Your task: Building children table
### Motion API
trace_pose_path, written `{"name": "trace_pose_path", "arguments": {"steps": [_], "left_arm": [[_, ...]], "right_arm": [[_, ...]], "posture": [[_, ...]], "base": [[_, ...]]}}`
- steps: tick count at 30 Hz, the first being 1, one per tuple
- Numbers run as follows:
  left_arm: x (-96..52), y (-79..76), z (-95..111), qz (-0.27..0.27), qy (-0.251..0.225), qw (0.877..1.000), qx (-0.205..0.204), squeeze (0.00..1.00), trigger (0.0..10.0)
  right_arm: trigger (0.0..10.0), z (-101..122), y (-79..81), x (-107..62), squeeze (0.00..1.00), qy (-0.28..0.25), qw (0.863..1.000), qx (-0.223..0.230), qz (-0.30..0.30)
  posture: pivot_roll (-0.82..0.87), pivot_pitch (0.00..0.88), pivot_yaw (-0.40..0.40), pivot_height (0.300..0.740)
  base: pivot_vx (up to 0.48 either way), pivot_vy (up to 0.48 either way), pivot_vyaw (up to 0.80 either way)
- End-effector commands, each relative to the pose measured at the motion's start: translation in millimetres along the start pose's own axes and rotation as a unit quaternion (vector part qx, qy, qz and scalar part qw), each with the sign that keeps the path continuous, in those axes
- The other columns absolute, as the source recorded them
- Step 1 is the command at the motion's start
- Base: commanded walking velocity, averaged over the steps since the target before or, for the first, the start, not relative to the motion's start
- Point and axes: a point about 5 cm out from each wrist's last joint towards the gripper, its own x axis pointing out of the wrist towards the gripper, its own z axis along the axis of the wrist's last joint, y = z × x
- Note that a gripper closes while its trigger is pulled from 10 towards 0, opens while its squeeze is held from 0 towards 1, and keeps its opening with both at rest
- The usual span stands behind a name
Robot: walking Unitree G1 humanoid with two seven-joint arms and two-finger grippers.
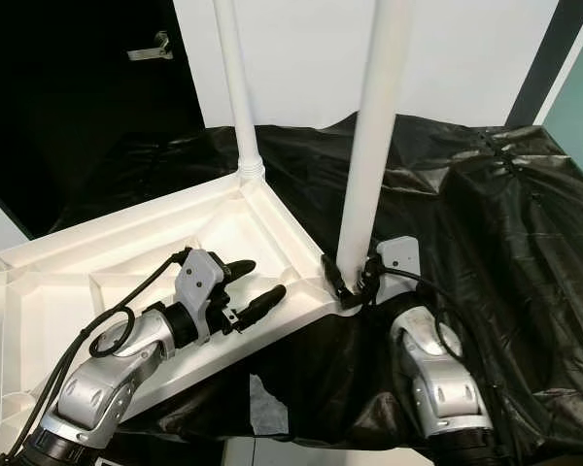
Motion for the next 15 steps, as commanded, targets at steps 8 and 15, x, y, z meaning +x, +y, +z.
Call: {"name": "trace_pose_path", "arguments": {"steps": [8, 15], "left_arm": [[-4.2, -11.6, -5, -0.041, 0.014, 0.999, -0.007, 0.00, 10.0], [-3.2, -15.4, -11, -0.054, 0.023, 0.998, -0.008, 0.00, 10.0]], "right_arm": [[10.0, 4, 1.2, 17.1, 0.00, -0.008, 0.991, -0.017, 0.131], [0.0, 1, 4.7, 26.7, 0.00, 0.000, 0.984, -0.039, 0.174]], "posture": [[-0.01, 0.000, 0.025, 0.740], [0.00, 0.000, 0.028, 0.740]], "base": [[0.000, 0.000, 0.00], [0.000, 0.000, 0.00]]}}
